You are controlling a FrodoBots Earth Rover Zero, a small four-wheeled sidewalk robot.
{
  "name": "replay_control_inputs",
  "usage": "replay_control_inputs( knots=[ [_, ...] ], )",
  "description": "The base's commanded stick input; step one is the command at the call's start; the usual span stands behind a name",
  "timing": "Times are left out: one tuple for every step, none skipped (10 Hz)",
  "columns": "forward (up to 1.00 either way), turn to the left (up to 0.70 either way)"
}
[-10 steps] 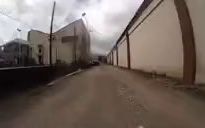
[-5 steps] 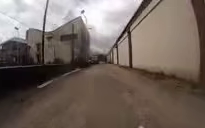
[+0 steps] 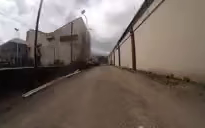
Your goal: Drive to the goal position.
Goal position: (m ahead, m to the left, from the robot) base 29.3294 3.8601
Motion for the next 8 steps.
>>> replay_control_inputs(
  knots=[
    [1.0,0.0],
    [1.0,0.0],
    [1.0,0.0],
    [1.0,0.0],
    [1.0,0.0],
    [1.0,0.0],
    [1.0,0.0],
    [1.0,0.0]
  ],
)
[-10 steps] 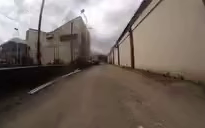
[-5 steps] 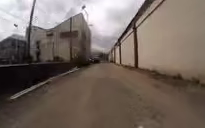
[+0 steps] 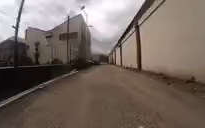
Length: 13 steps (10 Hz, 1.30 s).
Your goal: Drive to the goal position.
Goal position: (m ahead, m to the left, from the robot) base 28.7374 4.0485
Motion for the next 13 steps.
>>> replay_control_inputs(
  knots=[
    [1.0,0.0],
    [1.0,0.0],
    [1.0,0.0],
    [1.0,0.0],
    [1.0,0.0],
    [1.0,0.0],
    [1.0,0.0],
    [1.0,0.0],
    [1.0,0.0],
    [1.0,0.0],
    [1.0,0.0],
    [1.0,0.0],
    [1.0,0.0]
  ],
)
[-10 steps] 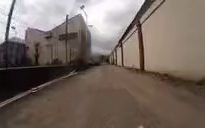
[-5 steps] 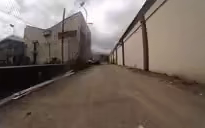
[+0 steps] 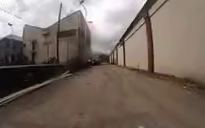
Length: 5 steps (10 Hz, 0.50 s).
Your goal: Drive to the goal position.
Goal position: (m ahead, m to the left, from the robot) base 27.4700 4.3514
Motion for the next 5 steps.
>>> replay_control_inputs(
  knots=[
    [1.0,0.0],
    [1.0,0.0],
    [1.0,0.0],
    [1.0,0.0],
    [1.0,0.0]
  ],
)
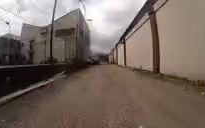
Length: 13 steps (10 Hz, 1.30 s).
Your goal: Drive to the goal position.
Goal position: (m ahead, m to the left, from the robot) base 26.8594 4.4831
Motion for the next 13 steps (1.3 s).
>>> replay_control_inputs(
  knots=[
    [1.0,0.0],
    [1.0,0.0],
    [1.0,0.0],
    [1.0,-0.27],
    [1.0,0.0],
    [1.0,0.0],
    [1.0,0.0],
    [1.0,0.0],
    [1.0,0.0],
    [1.0,0.0],
    [1.0,0.0],
    [1.0,0.0],
    [1.0,0.0]
  ],
)
